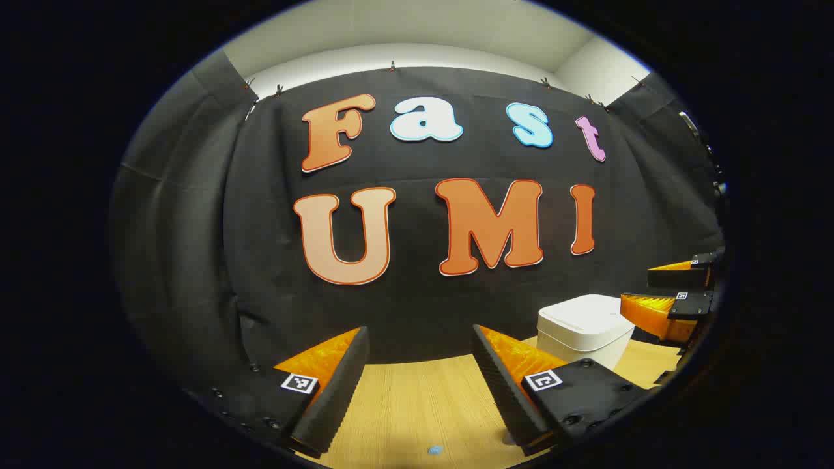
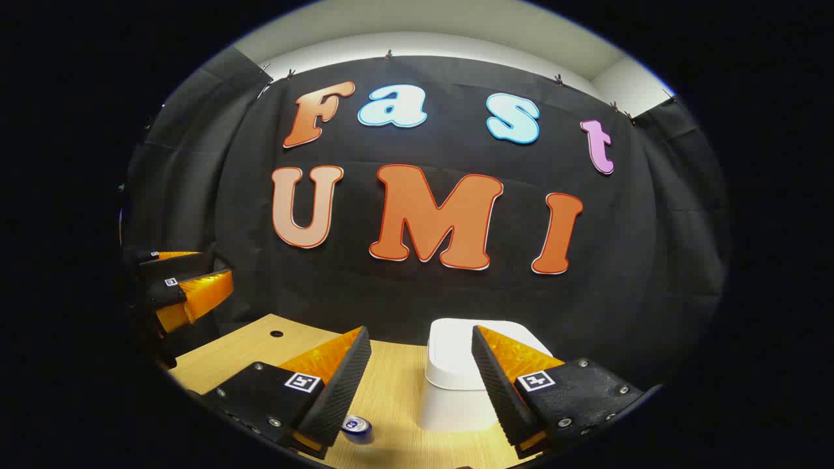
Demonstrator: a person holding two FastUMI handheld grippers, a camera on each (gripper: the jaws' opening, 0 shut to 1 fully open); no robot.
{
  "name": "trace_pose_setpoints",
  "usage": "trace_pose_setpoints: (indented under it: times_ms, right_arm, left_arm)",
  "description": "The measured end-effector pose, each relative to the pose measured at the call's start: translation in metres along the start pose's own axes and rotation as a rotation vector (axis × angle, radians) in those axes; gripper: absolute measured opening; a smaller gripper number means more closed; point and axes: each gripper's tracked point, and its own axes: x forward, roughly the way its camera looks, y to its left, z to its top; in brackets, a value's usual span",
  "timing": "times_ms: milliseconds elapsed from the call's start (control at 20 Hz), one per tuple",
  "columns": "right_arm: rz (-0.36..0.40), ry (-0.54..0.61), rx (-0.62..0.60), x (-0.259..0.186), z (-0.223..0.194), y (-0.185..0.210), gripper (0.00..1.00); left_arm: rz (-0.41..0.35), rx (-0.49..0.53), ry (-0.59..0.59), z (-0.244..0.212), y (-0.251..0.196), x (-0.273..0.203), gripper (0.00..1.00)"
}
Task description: Press the lid of the desktop garbage bin to open it, pick up the crumpled paper on the desktop and throw it into the bin, then pick up the pop can on the desktop and drop it into the bin, and finally close the garbage bin lid.
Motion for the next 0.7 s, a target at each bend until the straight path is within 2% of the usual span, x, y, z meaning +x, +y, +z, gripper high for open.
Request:
trace_pose_setpoints:
  times_ms: [250, 300, 450, 700]
  right_arm:
    - [-0.036, -0.013, -0.012, 0.000, 0.015, 0.008, 0.94]
    - [-0.040, -0.016, -0.018, 0.001, 0.019, 0.008, 0.92]
    - [-0.053, -0.024, -0.038, 0.004, 0.026, 0.006, 0.94]
    - [-0.072, -0.026, -0.042, 0.017, 0.031, -0.017, 0.84]
  left_arm:
    - [-0.015, 0.010, -0.008, 0.001, 0.010, 0.000, 0.99]
    - [-0.021, 0.010, -0.012, 0.002, 0.010, 0.001, 0.99]
    - [-0.022, 0.003, -0.026, 0.005, 0.014, 0.003, 0.99]
    - [-0.004, 0.013, -0.025, 0.003, 0.014, 0.002, 0.99]
